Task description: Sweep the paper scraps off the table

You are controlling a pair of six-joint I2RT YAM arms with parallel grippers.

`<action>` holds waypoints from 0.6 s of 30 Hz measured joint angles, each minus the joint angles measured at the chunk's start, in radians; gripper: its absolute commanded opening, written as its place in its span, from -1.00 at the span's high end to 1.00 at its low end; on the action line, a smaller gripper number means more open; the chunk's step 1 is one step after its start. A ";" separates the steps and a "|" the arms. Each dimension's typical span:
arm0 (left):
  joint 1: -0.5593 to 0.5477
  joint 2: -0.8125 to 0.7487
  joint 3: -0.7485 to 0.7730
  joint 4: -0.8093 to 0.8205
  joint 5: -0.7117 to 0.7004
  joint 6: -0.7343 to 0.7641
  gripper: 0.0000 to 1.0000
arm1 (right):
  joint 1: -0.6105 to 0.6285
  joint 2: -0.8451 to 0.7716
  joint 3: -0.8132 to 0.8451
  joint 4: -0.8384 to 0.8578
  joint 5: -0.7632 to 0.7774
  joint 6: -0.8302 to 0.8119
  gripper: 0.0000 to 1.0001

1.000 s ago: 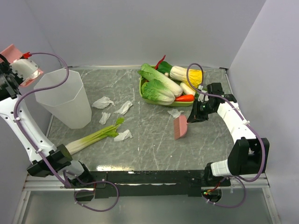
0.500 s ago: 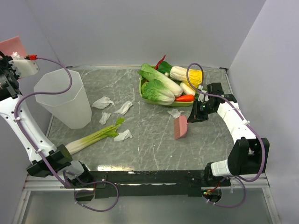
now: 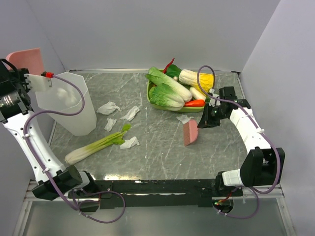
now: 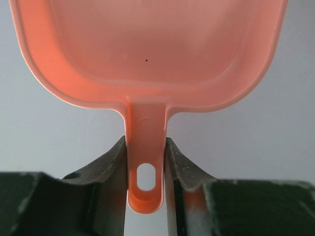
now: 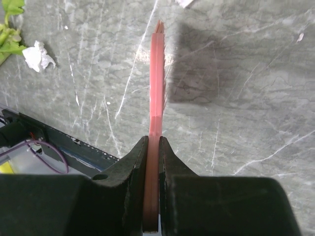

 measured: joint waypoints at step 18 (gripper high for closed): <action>-0.082 -0.078 -0.097 0.035 0.048 -0.968 0.98 | 0.460 -0.029 0.260 0.005 -0.067 -0.296 1.00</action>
